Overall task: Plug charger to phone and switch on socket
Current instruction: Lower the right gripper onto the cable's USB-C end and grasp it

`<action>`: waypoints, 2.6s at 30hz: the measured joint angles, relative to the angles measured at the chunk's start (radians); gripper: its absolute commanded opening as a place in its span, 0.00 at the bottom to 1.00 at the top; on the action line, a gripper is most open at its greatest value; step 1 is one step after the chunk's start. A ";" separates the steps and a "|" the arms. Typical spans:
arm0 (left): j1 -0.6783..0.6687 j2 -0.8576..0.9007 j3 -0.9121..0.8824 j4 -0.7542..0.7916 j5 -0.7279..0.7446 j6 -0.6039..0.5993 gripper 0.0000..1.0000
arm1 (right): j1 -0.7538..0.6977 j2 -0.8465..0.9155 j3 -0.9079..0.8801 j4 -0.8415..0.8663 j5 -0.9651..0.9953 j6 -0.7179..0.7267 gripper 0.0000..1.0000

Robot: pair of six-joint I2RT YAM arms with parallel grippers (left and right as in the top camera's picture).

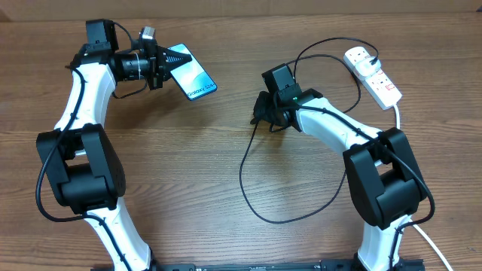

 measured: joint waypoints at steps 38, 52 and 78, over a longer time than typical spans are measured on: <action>0.000 0.000 0.000 0.000 0.000 0.000 0.04 | 0.071 0.056 0.109 -0.281 0.141 -0.038 0.04; 0.000 0.000 0.000 -0.012 0.000 0.000 0.04 | 0.071 0.059 0.110 -0.323 0.110 -0.200 0.04; 0.000 0.000 0.000 -0.021 0.000 0.000 0.04 | 0.051 0.074 0.111 -0.309 0.029 0.000 0.22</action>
